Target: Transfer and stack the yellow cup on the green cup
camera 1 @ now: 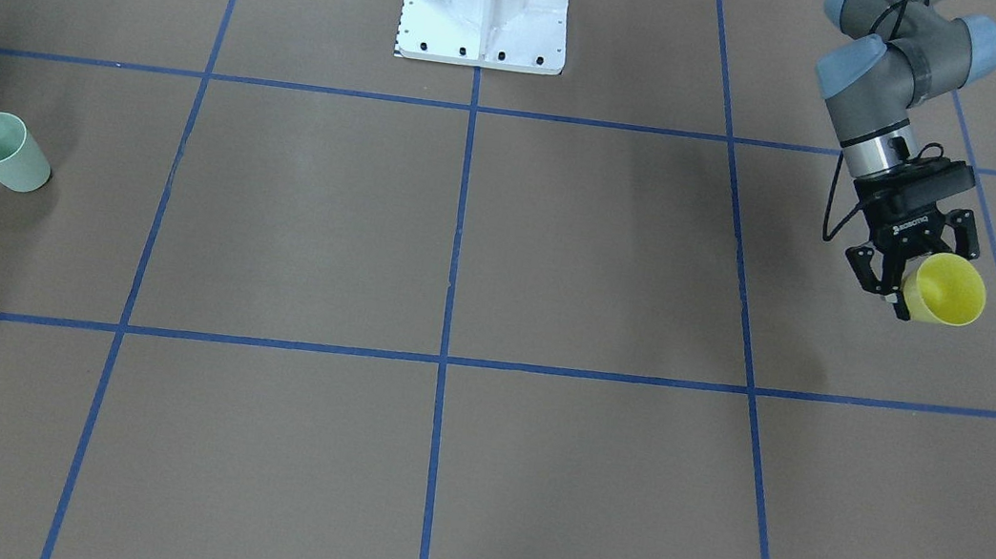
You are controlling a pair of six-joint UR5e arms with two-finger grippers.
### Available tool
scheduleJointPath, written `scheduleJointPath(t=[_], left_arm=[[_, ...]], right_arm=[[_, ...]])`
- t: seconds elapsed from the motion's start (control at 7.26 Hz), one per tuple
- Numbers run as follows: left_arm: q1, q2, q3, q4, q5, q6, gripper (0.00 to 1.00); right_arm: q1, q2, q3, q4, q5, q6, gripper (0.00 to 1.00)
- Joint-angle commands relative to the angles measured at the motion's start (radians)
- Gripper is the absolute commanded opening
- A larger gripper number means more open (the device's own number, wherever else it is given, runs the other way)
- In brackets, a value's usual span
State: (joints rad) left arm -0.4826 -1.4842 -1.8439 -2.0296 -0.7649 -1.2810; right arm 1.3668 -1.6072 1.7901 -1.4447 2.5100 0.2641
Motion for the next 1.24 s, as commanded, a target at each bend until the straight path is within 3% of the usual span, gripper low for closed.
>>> scheduleJointPath(t=[0.0,0.28,0.41,0.69,0.96,1.1], left_arm=[[-0.036,-0.141,0.066,-0.452,-0.174,0.536,0.00],[-0.053,-0.285,0.075,-0.518,-0.446,0.614,0.00],[-0.085,-0.359,0.096,-0.527,-0.632,0.629,0.00],[-0.097,-0.434,0.161,-0.526,-0.669,0.641,0.00],[-0.102,-0.587,0.259,-0.540,-0.742,0.638,0.00],[-0.134,-0.593,0.282,-0.543,-0.781,0.644,0.00]], right_arm=[[-0.006,0.024,-0.001,0.088,-0.040,-0.006,1.00],[-0.059,0.081,0.000,0.115,-0.045,0.007,1.00],[-0.066,0.110,-0.006,0.113,-0.045,0.007,1.00],[-0.098,0.162,-0.008,0.112,-0.045,0.024,1.00],[-0.136,0.231,0.002,0.116,-0.039,0.197,1.00],[-0.164,0.268,0.005,0.116,-0.043,0.264,1.00]])
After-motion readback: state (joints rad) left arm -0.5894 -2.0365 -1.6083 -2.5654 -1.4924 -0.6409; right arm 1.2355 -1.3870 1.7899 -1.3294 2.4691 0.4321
